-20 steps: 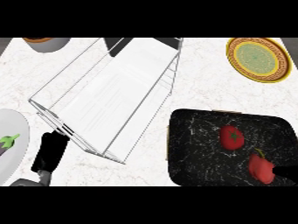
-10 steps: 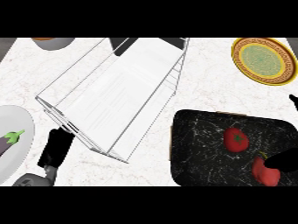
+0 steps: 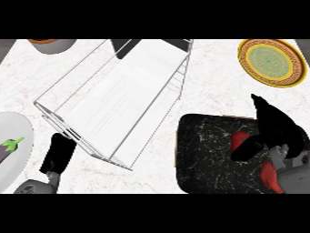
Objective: Pick the tomato from the tray and place it in the tiered shelf
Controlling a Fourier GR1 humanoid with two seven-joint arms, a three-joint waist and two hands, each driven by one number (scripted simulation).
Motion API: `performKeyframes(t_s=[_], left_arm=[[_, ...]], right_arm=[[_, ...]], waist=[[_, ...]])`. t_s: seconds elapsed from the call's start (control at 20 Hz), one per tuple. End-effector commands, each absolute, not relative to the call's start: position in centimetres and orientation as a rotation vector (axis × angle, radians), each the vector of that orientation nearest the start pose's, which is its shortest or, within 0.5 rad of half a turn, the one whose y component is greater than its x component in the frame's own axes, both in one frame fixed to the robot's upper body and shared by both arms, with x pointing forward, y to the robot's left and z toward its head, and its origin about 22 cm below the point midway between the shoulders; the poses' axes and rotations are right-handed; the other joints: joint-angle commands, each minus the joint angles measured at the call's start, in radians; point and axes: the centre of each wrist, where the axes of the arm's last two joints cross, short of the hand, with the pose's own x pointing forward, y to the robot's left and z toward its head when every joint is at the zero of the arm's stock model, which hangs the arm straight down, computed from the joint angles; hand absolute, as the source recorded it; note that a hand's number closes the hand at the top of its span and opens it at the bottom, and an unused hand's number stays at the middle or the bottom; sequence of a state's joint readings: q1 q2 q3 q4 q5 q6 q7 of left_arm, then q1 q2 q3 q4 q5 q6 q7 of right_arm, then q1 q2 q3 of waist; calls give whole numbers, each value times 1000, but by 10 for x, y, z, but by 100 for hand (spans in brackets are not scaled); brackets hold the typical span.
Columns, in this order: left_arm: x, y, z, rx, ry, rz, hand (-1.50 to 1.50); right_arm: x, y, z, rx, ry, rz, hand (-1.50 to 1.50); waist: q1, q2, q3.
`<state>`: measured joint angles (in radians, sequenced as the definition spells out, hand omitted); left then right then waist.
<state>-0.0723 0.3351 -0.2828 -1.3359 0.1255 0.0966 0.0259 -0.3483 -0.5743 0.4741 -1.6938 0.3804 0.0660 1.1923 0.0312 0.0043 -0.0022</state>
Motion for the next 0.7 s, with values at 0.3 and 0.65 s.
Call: performKeyframes(t_s=[0.3, 0.65], left_arm=[[245, 258, -38, 113, -1299, -279, 0], [231, 266, -41, 123, -1316, -284, 0]], right_arm=[[292, -174, 89, -1011, -489, 700, -150], [284, -178, 80, -1054, -440, 739, -150]], waist=[[-26, -6, 0], [-29, -8, 1]])
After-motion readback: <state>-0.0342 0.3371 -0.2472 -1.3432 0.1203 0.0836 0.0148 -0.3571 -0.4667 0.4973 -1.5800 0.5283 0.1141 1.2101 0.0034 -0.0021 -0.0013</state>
